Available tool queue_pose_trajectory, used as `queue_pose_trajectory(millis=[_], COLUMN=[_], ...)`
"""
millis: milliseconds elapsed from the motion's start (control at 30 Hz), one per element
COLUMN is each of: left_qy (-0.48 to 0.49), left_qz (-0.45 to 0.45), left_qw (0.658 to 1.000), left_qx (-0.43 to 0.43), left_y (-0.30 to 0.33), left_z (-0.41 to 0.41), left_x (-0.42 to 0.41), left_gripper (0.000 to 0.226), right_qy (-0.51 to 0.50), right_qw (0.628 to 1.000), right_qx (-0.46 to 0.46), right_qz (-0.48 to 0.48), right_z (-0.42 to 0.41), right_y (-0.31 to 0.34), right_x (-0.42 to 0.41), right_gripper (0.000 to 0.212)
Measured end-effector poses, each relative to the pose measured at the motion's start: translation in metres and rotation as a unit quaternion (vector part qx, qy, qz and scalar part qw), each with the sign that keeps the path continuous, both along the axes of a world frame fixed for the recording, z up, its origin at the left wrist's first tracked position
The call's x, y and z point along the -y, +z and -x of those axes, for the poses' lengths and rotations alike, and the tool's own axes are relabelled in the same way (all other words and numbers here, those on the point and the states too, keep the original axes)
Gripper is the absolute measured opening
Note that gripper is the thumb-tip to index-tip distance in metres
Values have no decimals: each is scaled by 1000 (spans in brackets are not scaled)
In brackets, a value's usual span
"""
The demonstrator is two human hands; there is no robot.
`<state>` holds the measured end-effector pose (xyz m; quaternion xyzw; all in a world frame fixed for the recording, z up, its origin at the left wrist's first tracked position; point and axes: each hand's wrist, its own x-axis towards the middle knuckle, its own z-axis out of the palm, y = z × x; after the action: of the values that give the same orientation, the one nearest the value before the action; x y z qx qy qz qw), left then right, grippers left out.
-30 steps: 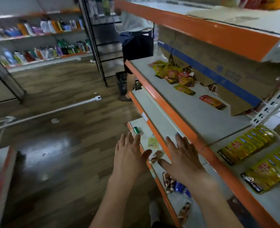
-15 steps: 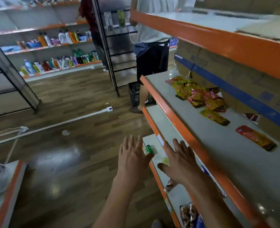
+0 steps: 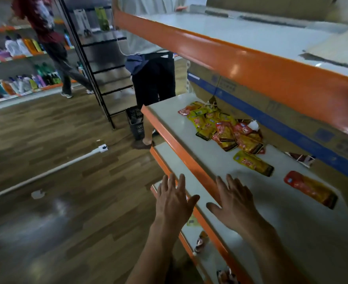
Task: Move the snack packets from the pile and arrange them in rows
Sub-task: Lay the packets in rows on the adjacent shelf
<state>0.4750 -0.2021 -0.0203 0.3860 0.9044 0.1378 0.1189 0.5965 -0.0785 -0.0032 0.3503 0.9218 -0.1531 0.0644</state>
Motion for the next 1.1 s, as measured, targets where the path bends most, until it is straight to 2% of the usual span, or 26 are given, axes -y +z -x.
queue_pose_trajectory(millis=[133,233,367,567,667,767,867,967,1100], left_qy=[-54,-100,-149,-182,-199,-206,-193,-171,-139], left_qz=[1,-21,-31,-52,-84,-93,-99,-97,-70], left_qw=[998,995,988,982,976,974,976,980,988], left_qx=[-12,-20,-19,-17,-11,-14,-2,-6,-20], left_y=[-1,-3,-8,-19,-23,-22,-21,-20,-18], left_z=[28,52,87,134,155,172,182,186,191], left_x=[-39,-72,-114,-159,-174,-189,-204,-218,-235], left_gripper=[81,80,76,68,64,61,55,60,66], right_qy=[-64,-129,-190,-314,-334,-382,-417,-431,-456], right_qw=[998,991,977,930,921,913,898,883,870], right_qx=[-15,-38,-64,-136,-136,-100,-105,-142,-136], right_qz=[-14,10,-71,-138,-146,-101,-94,-122,-126], right_z=[15,25,37,54,64,76,85,85,77], right_y=[-8,-7,-23,-40,-46,-44,-45,-50,-49], right_x=[-28,-44,-72,-98,-100,-97,-96,-97,-93], right_gripper=[91,110,89,62,61,62,49,39,49])
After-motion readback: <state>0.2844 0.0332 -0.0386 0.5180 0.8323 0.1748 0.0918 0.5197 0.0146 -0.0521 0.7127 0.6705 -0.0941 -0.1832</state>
